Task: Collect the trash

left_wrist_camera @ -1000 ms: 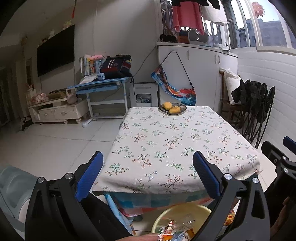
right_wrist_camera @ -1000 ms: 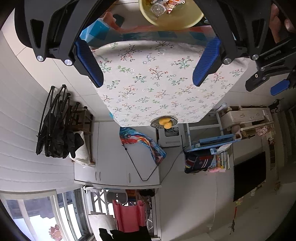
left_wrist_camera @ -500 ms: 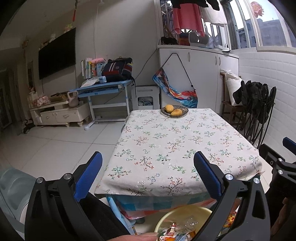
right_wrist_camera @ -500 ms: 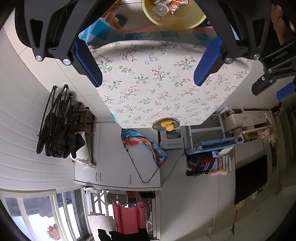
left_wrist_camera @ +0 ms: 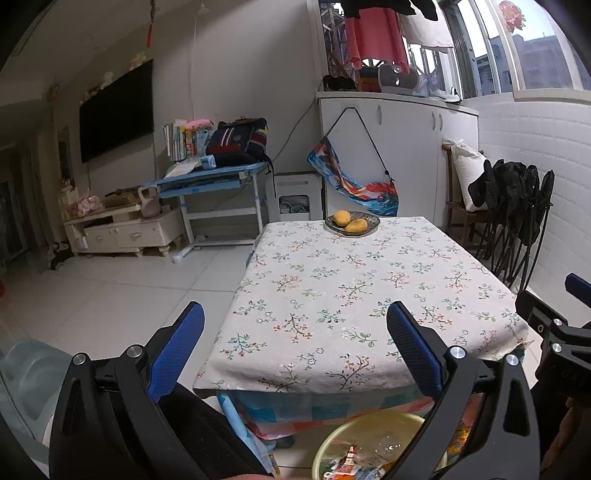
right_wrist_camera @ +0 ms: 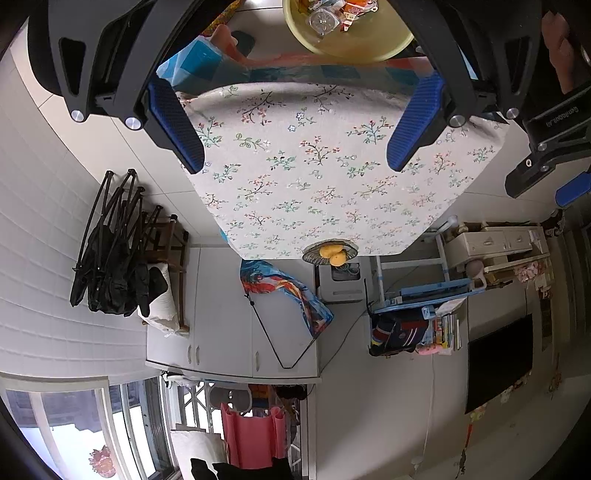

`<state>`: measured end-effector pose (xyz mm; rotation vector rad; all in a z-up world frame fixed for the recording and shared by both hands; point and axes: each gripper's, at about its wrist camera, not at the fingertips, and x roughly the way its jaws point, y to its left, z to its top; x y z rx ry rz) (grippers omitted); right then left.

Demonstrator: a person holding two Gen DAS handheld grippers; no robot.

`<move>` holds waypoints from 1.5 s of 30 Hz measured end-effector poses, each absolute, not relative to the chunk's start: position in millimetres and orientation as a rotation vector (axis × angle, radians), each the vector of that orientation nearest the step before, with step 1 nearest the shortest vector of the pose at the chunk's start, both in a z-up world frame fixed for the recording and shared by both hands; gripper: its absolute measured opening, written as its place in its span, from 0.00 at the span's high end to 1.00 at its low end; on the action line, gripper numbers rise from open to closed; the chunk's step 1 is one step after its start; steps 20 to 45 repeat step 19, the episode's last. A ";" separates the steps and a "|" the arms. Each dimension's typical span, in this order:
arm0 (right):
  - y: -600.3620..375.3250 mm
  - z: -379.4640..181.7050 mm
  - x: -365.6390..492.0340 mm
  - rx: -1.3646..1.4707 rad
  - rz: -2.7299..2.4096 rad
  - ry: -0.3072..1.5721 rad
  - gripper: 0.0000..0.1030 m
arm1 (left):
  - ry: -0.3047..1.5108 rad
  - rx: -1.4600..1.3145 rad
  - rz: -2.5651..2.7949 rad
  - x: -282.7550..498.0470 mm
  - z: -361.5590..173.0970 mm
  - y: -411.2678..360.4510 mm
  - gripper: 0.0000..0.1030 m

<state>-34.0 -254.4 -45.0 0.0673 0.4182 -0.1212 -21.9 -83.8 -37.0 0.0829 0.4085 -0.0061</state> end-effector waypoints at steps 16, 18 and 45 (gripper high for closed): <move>-254.0 -50.3 -33.3 0.074 -0.122 0.434 0.08 | 0.488 0.089 -0.082 -18.8 -47.8 -84.4 0.07; -255.5 -50.4 -34.3 0.080 -0.122 0.433 0.08 | 0.494 0.086 -0.086 -18.6 -49.2 -84.1 0.07; -256.2 -50.3 -35.0 0.084 -0.122 0.432 0.08 | 0.494 0.086 -0.085 -19.1 -50.1 -84.6 0.07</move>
